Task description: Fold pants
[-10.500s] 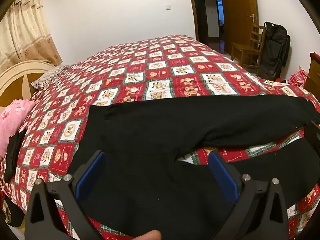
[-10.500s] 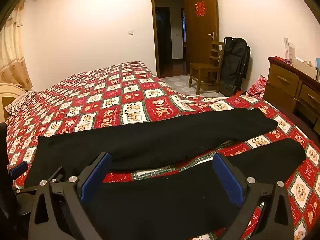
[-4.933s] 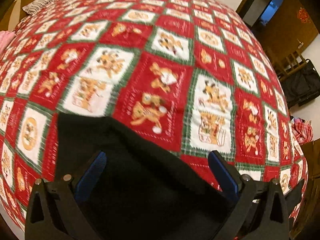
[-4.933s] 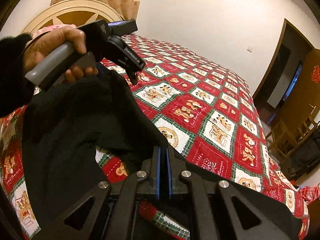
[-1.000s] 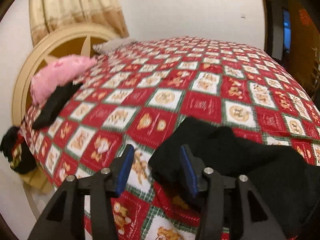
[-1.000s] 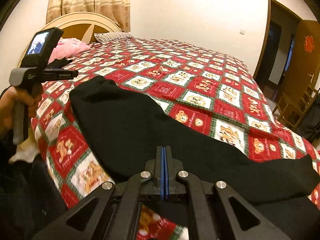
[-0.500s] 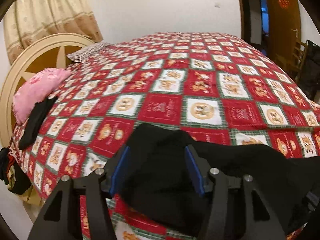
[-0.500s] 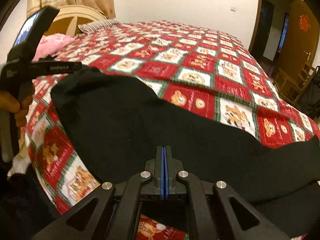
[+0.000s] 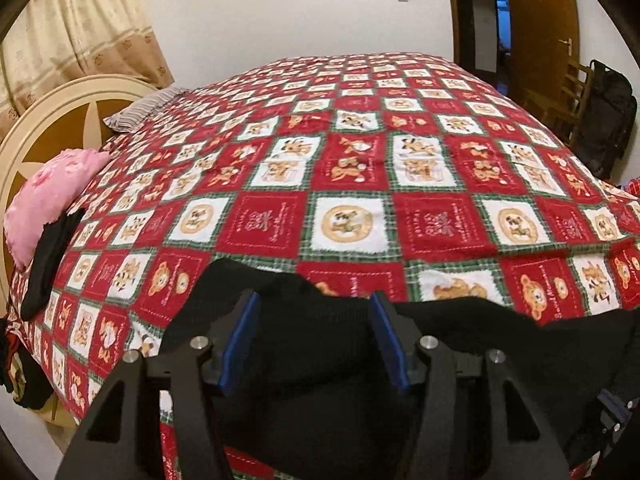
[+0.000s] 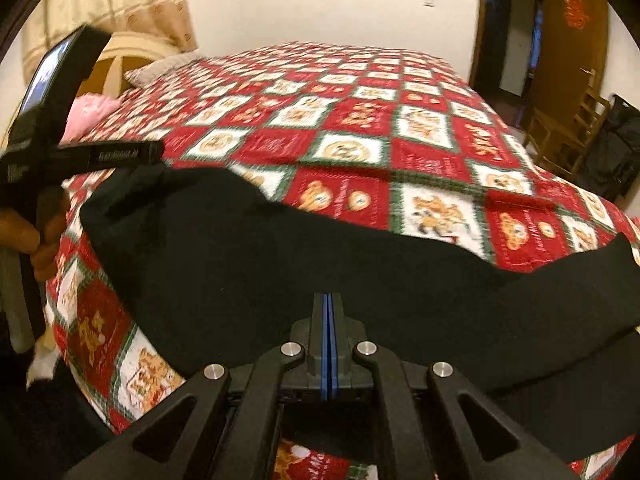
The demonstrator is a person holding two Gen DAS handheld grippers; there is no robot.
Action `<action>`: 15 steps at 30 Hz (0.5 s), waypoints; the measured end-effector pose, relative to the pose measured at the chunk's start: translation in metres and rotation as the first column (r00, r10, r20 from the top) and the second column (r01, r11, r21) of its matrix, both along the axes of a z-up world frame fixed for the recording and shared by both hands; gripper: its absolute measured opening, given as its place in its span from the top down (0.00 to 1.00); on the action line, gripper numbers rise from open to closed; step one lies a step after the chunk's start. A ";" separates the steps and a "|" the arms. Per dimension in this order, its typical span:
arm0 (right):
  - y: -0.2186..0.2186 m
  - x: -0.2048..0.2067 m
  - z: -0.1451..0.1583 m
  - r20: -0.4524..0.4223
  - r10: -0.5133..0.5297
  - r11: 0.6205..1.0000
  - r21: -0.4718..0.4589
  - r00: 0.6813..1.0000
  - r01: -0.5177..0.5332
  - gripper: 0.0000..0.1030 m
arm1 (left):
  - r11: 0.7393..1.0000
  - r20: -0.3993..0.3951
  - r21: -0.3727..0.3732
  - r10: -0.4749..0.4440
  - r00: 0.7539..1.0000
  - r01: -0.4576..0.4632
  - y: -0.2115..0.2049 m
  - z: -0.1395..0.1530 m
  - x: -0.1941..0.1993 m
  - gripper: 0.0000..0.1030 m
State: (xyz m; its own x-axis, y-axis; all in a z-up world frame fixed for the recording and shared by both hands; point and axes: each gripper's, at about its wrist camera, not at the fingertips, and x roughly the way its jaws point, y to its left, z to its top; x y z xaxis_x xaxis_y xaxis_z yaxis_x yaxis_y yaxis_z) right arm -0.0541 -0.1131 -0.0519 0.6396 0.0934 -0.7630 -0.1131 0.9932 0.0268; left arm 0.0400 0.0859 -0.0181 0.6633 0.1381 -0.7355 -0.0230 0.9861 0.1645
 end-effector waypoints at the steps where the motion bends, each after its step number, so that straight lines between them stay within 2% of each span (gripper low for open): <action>1: -0.005 0.000 0.001 0.002 -0.018 1.000 0.010 1.000 0.018 0.99 | 1.000 0.000 0.001 -0.008 1.000 0.008 -0.003 0.000 0.001 0.42; 6: -0.042 0.001 0.010 0.014 -0.139 0.986 0.099 0.990 0.137 0.99 | 0.999 0.002 0.011 -0.052 0.999 0.052 -0.019 0.001 0.002 0.42; 11: -0.101 -0.014 0.027 0.044 -0.300 0.936 0.209 0.953 0.284 0.98 | 0.992 0.010 -0.016 -0.122 0.993 0.122 -0.028 -0.006 -0.005 0.38; 13: -0.131 -0.019 0.034 0.045 -0.375 0.901 0.253 0.926 0.353 0.85 | 0.989 0.017 -0.027 -0.142 0.990 0.143 -0.028 -0.013 -0.010 0.38; 14: -0.150 -0.022 0.039 0.047 -0.427 0.874 0.277 0.903 0.399 0.63 | 0.988 0.018 -0.033 -0.147 0.989 0.148 -0.027 -0.017 -0.011 0.38; 15: -0.165 -0.026 0.044 0.056 -0.474 0.848 0.299 0.879 0.438 0.45 | 0.988 0.016 -0.039 -0.148 0.989 0.149 -0.027 -0.020 -0.013 0.38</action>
State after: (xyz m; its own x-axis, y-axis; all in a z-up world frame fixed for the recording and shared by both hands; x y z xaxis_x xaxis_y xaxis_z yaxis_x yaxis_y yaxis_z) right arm -0.0800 -0.2785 -0.0083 0.7475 -0.0425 -0.6630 0.3307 0.8893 0.3158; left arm 0.0275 0.0585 -0.0383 0.6841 0.0078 -0.7294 0.1225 0.9845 0.1254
